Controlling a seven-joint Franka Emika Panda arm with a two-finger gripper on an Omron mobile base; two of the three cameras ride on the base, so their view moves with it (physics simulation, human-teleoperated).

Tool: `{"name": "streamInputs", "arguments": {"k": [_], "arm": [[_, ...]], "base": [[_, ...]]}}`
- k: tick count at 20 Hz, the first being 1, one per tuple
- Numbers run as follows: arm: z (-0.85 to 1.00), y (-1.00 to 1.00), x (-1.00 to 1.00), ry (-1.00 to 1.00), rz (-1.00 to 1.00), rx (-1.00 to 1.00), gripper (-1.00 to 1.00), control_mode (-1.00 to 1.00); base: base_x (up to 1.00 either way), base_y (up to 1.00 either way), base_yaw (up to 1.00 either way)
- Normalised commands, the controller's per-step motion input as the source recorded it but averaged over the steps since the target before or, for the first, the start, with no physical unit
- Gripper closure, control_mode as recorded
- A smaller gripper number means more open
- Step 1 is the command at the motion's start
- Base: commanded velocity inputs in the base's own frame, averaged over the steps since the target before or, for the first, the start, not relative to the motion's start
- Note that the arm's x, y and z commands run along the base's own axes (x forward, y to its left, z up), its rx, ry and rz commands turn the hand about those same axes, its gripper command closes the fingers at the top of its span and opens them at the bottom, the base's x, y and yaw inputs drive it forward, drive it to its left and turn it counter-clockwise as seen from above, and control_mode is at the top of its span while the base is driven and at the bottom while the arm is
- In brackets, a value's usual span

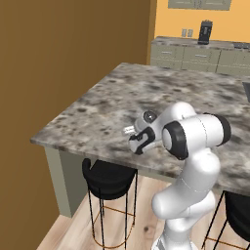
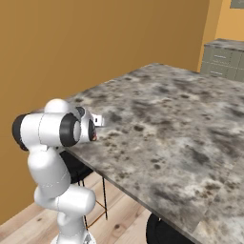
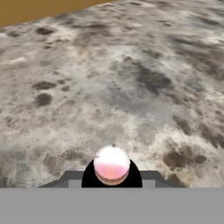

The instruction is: Place the large bottle from the dining counter next to the other large bottle outside the sink, and place the small bottle from the dining counter next to the other small bottle inside the sink.

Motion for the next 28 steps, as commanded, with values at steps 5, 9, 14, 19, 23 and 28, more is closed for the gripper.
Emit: {"name": "streamInputs", "arguments": {"k": [5, 9, 14, 19, 23, 28], "arm": [[0.14, 0.0, -0.08, -0.08, -0.01, 0.0, 1.0, -1.0], [0.18, 0.0, -0.01, -0.03, 0.0, 0.0, 1.0, -1.0], [0.0, 0.0, 0.0, 0.0, 0.0, 0.0, 1.0, 1.0], [0.0, 0.0, 0.0, 0.0, 0.0, 0.0, 1.0, 1.0], [0.0, 0.0, 0.0, 0.0, 0.0, 0.0, 1.0, 1.0], [0.0, 0.0, 0.0, 0.0, 0.0, 0.0, 1.0, 1.0]], "base": [[0.0, 0.0, 0.0], [0.0, 0.0, 0.0], [0.0, 0.0, 0.0], [-0.27, 0.0, 0.0], [-0.73, 0.01, 0.0], [-0.57, 0.0, -0.03]]}}
